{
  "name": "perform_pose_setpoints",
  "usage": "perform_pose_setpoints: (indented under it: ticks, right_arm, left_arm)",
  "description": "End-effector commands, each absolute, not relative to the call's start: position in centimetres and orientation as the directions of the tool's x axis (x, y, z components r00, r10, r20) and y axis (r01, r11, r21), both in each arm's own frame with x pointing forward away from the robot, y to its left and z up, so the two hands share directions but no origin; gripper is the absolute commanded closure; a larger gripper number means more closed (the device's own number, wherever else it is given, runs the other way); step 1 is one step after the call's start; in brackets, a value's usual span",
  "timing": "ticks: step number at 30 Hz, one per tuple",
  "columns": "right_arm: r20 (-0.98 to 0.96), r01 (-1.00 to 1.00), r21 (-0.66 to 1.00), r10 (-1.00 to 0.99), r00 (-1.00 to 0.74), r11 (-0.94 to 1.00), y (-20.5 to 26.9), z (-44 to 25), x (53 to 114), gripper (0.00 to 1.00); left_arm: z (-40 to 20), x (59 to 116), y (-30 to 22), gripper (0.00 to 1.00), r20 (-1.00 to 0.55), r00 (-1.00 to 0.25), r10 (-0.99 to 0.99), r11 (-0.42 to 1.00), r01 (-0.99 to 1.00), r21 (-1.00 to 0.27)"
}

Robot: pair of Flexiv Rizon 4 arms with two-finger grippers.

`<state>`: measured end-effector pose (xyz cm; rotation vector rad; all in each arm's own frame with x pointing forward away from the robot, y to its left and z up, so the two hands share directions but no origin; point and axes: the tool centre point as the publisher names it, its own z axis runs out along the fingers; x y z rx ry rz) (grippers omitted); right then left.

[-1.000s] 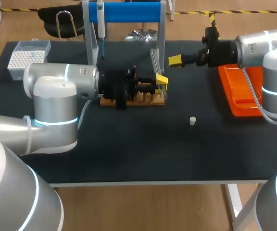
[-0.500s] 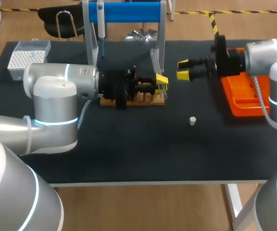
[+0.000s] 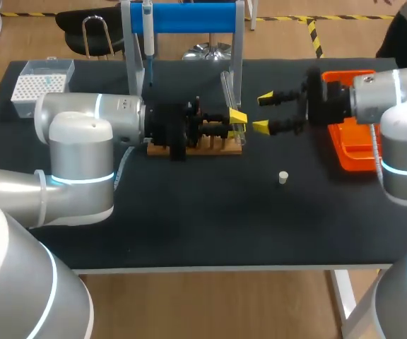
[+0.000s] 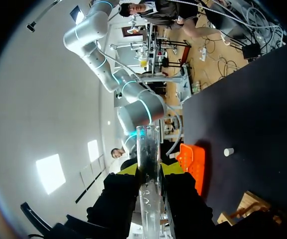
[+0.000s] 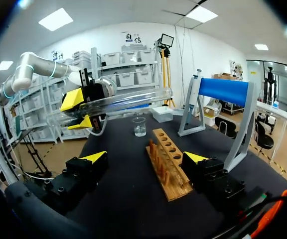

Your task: Invert the test tube, pick up the pipette, mount the tip to pipette, aspirate from beaker and dispense into the tube, eject the tip, return the pipette, and cap with the stopper.

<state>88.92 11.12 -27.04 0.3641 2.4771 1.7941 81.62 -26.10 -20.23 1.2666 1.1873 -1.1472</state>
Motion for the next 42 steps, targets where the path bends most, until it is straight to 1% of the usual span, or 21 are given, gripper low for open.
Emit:
perform_pose_setpoints:
  ticks: [1,5,12,24,25,27,28,30,32,33,34,42]
  right_arm:
    - [0.050,0.139,0.945,0.290,-0.956,0.296,12.0,-27.6,88.2,0.00]
    - [0.000,0.106,0.941,0.314,-0.949,0.321,12.5,-28.2,88.1,0.00]
    - [-0.030,0.103,0.924,0.340,-0.940,0.368,12.9,-29.1,88.3,0.00]
    - [-0.030,0.103,0.924,0.340,-0.940,0.368,12.9,-29.1,88.3,0.00]
    - [-0.030,0.103,0.924,0.340,-0.940,0.368,12.9,-29.1,88.3,0.00]
    - [-0.030,0.103,0.924,0.340,-0.940,0.368,12.9,-29.1,88.3,0.00]
    - [-0.030,0.103,0.924,0.340,-0.940,0.368,12.9,-29.1,88.3,0.00]
    - [-0.030,0.103,0.924,0.340,-0.940,0.368,12.9,-29.1,88.3,0.00]
    - [-0.030,0.103,0.924,0.340,-0.940,0.368,12.9,-29.1,88.3,0.00]
    - [-0.030,0.103,0.924,0.340,-0.940,0.368,12.9,-29.1,88.3,0.00]
    - [-0.030,0.103,0.924,0.340,-0.940,0.368,12.9,-29.1,88.3,0.00]
    - [-0.030,0.103,0.924,0.340,-0.940,0.368,12.9,-29.1,88.3,0.00]
  left_arm:
    - [-20.3,81.6,-26.2,1.00,-0.997,0.065,0.034,-0.002,0.998,0.065]
    - [-20.3,81.6,-26.2,1.00,-0.997,0.065,0.034,-0.002,0.998,0.065]
    - [-20.3,81.6,-26.2,1.00,-0.997,0.065,0.034,-0.002,0.998,0.065]
    - [-20.3,81.6,-26.2,1.00,-0.997,0.065,0.034,-0.002,0.998,0.065]
    - [-20.0,82.2,-26.0,1.00,-0.999,-0.042,0.034,-0.007,0.999,-0.042]
    - [-19.5,82.6,-26.0,1.00,-0.986,-0.157,0.054,-0.059,0.985,-0.160]
    - [-19.3,82.9,-26.1,1.00,-0.968,-0.240,0.070,-0.059,0.968,-0.244]
    - [-18.6,83.1,-26.2,1.00,-0.931,-0.360,0.069,-0.089,0.927,-0.365]
    - [-18.1,83.3,-26.1,1.00,-0.838,-0.544,0.044,-0.087,0.833,-0.546]
    - [-17.8,83.4,-26.1,1.00,-0.797,-0.602,0.040,-0.076,0.794,-0.603]
    - [-17.2,83.4,-26.1,1.00,-0.784,-0.620,0.028,-0.091,0.780,-0.620]
    - [-17.2,83.4,-26.1,1.00,-0.784,-0.620,0.028,-0.091,0.780,-0.620]
